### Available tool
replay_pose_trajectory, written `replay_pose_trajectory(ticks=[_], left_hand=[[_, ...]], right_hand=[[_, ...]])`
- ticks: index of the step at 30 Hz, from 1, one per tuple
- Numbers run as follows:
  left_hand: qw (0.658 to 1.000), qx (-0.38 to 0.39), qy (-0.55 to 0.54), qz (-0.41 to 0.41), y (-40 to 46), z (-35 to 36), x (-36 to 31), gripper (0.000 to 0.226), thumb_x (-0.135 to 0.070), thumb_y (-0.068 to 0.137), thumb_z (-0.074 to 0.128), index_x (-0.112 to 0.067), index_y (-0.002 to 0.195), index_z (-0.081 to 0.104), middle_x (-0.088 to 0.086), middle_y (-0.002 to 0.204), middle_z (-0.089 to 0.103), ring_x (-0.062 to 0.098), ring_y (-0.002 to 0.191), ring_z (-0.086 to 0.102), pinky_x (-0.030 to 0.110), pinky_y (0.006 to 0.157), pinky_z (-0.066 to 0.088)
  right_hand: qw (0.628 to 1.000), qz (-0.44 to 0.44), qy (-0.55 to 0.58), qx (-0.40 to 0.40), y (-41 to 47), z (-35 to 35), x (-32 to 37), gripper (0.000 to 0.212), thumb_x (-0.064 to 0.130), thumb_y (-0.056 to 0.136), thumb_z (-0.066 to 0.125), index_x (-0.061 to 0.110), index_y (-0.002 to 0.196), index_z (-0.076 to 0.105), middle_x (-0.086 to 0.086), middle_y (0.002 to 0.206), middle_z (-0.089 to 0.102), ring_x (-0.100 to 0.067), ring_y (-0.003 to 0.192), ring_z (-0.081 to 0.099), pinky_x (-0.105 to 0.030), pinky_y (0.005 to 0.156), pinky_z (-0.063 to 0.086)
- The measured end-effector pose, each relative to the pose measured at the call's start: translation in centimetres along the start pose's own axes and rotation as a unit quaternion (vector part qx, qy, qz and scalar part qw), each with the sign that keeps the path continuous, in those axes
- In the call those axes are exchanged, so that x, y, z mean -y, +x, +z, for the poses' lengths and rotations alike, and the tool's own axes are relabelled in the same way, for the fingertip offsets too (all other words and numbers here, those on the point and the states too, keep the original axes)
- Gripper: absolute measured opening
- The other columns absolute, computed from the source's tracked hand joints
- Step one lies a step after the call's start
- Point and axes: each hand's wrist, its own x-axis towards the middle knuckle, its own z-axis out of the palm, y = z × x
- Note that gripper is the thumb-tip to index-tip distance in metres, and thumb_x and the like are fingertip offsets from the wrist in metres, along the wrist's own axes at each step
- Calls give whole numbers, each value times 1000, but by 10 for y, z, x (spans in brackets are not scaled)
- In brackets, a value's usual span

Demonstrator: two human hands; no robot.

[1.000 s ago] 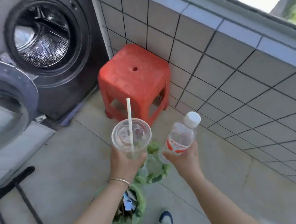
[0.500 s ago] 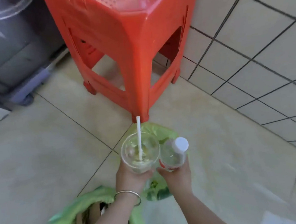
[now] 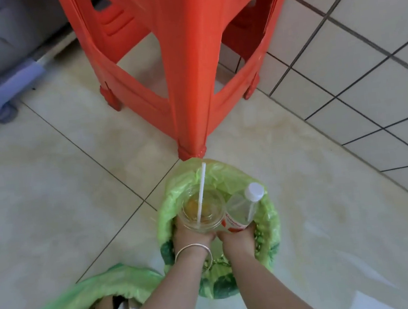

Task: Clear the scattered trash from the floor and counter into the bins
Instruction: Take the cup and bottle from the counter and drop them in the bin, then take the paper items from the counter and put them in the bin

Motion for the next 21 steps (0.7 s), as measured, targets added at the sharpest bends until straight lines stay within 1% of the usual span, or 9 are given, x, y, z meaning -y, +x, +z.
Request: replay_pose_trajectory(ticks=[4, 6, 8, 10, 11, 13, 16, 18, 21], left_hand=[[999, 7, 35, -15, -4, 1, -2, 51, -20, 67, 75, -12, 114, 57, 9, 115, 66, 29, 107, 63, 30, 88, 49], [997, 7, 51, -58, -22, -6, -5, 36, -20, 74, 68, -7, 107, 61, 12, 110, 68, 30, 103, 64, 30, 81, 49], [993, 30, 64, -95, -49, -19, -11, 31, -20, 82, 60, -3, 108, 62, 14, 114, 67, 31, 107, 62, 30, 83, 48], [991, 60, 70, -92, -84, -38, -18, 33, -22, 85, 55, -5, 113, 61, 13, 120, 64, 30, 112, 59, 28, 87, 45], [993, 60, 61, -75, -101, -51, -23, 33, -22, 86, 53, -7, 114, 61, 12, 121, 64, 29, 113, 58, 26, 87, 44], [998, 45, 34, -38, -144, -84, -35, 34, -18, 85, 53, -13, 118, 59, 7, 121, 64, 26, 114, 57, 24, 88, 41], [1000, 6, -13, 13, -218, -150, -63, 30, -14, 84, 54, -19, 113, 61, 1, 113, 68, 19, 103, 61, 19, 81, 40], [997, -32, -50, 43, -268, -202, -87, 20, -15, 84, 55, -23, 101, 63, 1, 102, 71, 19, 94, 63, 18, 77, 39], [991, -72, -63, 91, -342, -283, -119, 16, -15, 84, 57, -30, 89, 58, -1, 89, 68, 19, 97, 66, 19, 78, 42]], right_hand=[[999, 46, -18, 13, -6, -1, 5, 37, 11, 75, 67, 4, 110, 56, -13, 103, 66, -29, 94, 63, -28, 73, 46], [996, 58, -53, 33, -23, -7, 10, 10, 14, 79, 61, 5, 84, 60, -10, 85, 63, -26, 81, 58, -28, 70, 45], [995, 55, -68, 53, -52, -17, 16, 14, 15, 82, 56, 8, 70, 53, -10, 83, 59, -23, 75, 52, -27, 70, 41], [993, 38, -89, 67, -97, -36, 29, 12, 16, 82, 54, 12, 94, 55, -11, 95, 60, -21, 74, 52, -25, 69, 39], [993, 19, -91, 70, -119, -43, 35, 29, 15, 84, 54, 14, 113, 53, -11, 101, 61, -22, 80, 54, -24, 71, 38], [989, -36, -124, 75, -171, -62, 52, 43, 14, 85, 52, 12, 127, 48, -8, 106, 64, -25, 98, 58, -25, 77, 42], [980, -120, -128, 97, -254, -91, 88, 37, 20, 85, 54, 15, 122, 52, -2, 98, 64, -24, 100, 61, -30, 86, 48], [969, -174, -135, 110, -314, -111, 118, 32, 21, 85, 55, 17, 117, 53, 1, 93, 61, -20, 94, 60, -27, 82, 46], [949, -252, -141, 129, -414, -138, 168, 24, 18, 85, 55, 23, 108, 52, 5, 92, 58, -16, 89, 55, -23, 78, 39]])
